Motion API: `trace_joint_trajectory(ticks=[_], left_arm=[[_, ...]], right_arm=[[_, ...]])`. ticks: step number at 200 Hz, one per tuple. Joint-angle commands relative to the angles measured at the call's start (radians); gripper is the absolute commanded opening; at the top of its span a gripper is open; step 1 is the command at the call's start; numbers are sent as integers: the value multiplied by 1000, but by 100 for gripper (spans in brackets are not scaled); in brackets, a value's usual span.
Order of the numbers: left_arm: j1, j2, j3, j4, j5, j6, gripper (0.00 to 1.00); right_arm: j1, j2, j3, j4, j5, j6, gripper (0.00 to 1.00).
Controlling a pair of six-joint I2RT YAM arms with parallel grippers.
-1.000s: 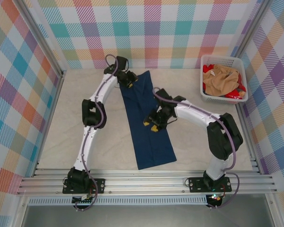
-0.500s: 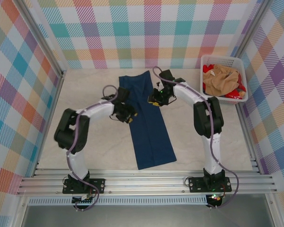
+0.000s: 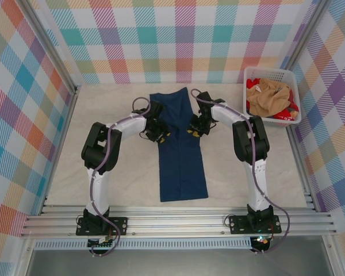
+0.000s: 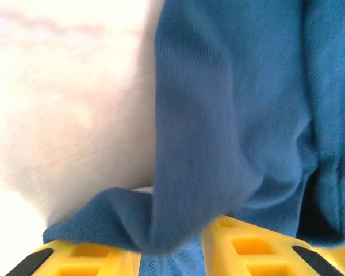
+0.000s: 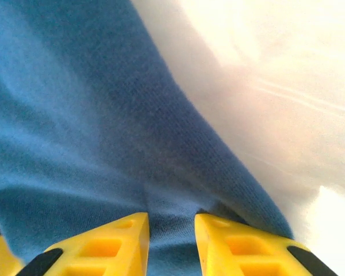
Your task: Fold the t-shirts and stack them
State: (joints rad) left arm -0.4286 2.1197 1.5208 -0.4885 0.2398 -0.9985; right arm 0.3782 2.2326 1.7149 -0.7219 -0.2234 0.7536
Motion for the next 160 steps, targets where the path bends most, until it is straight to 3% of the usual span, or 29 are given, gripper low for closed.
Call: trace_joint_trajectory(ticks=[1, 45, 79, 117, 160], left_arm=[[44, 52, 17, -78, -82, 79, 33], [50, 0, 8, -149, -76, 68, 36], [36, -63, -135, -12, 42, 43, 37], [12, -35, -118, 11, 109, 66, 37], [-15, -31, -36, -102, 79, 99, 37]], right_arm=[[-19, 0, -42, -112, 122, 67, 29], [-14, 54, 63, -86, -41, 80, 33], [21, 119, 170, -90, -137, 79, 36], [64, 144, 201, -86, -153, 103, 36], [74, 148, 242, -140, -126, 96, 36]])
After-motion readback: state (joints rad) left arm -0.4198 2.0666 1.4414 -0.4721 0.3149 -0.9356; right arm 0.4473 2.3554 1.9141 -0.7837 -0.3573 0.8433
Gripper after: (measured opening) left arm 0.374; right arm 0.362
